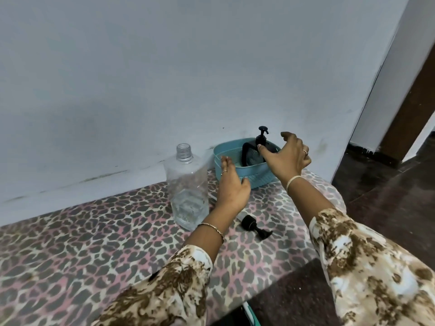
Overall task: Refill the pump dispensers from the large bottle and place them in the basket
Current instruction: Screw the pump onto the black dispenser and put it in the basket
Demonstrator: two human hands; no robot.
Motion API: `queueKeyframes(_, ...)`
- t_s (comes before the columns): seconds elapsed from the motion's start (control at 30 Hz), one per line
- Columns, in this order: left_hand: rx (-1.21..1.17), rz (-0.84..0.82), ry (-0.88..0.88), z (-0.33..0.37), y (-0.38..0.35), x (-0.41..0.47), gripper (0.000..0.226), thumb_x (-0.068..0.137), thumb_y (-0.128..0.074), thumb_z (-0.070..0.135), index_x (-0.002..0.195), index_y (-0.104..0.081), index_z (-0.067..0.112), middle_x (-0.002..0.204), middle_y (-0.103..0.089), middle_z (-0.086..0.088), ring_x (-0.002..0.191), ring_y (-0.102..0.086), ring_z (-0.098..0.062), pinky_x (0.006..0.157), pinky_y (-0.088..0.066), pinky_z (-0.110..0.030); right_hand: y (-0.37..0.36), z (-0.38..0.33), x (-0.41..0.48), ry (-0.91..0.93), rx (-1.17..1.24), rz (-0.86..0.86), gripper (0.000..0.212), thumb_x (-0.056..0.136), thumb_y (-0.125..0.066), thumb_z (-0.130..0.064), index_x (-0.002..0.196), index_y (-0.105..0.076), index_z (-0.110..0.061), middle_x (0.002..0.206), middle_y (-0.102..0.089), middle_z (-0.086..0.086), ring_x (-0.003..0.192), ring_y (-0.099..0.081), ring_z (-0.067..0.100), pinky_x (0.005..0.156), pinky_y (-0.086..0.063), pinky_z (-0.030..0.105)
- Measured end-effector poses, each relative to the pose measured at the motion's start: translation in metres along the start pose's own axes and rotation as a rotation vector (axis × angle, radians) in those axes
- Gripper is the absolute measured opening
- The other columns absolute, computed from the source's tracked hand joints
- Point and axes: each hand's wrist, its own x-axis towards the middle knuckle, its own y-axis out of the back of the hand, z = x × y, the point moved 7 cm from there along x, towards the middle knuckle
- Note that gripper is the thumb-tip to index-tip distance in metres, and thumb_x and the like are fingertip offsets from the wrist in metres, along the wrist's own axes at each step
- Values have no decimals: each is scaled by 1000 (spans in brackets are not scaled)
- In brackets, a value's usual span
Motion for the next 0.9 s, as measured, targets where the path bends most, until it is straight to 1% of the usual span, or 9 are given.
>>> queueKeyframes(0.07,-37,-21,-26,10,4,-15,68,99,-45,14,154,-5,10,162,3,-2,149,-7,-16,113,-12,-21,9,-6,-20,56,47,-4,61,74,-69,-52,125,-50,-25,131,-49,-1,130,-35,23,103,-24,44)
queueKeyframes(0.17,-160,15,-5,14,16,-38,59,98,-46,12,151,-20,12,158,-25,-4,139,-36,-20,101,-33,-21,20,-16,-53,124,102,-12,46,80,-66,-45,120,-55,-25,128,-52,0,126,-40,22,102,-26,43)
queueKeyframes(0.27,-308,72,20,6,33,-65,46,94,-51,8,139,-42,10,138,-53,-7,123,-54,-20,100,-43,-26,27,-29,-95,210,182,-44,32,85,-63,-41,111,-59,-23,119,-56,-1,114,-49,20,100,-35,45)
queueKeyframes(0.37,-328,167,60,-12,58,-94,34,89,-56,7,123,-55,11,111,-68,-4,103,-64,-17,90,-50,-27,24,-44,-138,302,238,-108,24,87,-62,-39,104,-59,-22,109,-58,-3,99,-55,16,92,-42,45)
queueKeyframes(0.43,-327,221,79,-28,73,-110,28,88,-59,9,115,-58,14,100,-69,-1,95,-66,-19,88,-53,-33,19,-57,-160,370,265,-154,20,87,-62,-37,100,-60,-22,102,-60,-4,93,-56,15,87,-45,46)
queueKeyframes(0.53,-314,299,122,-58,98,-133,25,86,-62,14,109,-55,24,97,-71,-3,87,-68,-21,81,-57,-43,11,-81,-192,438,311,-226,12,87,-63,-32,91,-60,-22,92,-60,-5,86,-58,15,81,-48,43)
queueKeyframes(0.63,-285,403,178,-89,129,-154,28,87,-65,18,113,-56,21,94,-69,1,83,-68,-17,76,-57,-36,-1,-102,-221,470,337,-305,8,86,-65,-26,86,-58,-22,85,-60,-4,81,-58,17,73,-48,37)
queueKeyframes(0.77,-274,520,262,-134,172,-181,30,89,-63,14,118,-55,18,88,-64,5,70,-62,-15,58,-48,-26,-34,-121,-261,481,285,-465,6,87,-64,-24,89,-60,-21,87,-61,-5,84,-59,16,77,-49,36)
queueKeyframes(0.9,-232,649,369,-178,221,-208,36,90,-62,13,123,-52,18,103,-66,1,79,-63,-16,66,-51,-28,-73,-138,-300,511,219,-639,7,88,-63,-27,92,-61,-22,94,-63,-5,88,-59,15,79,-49,36)
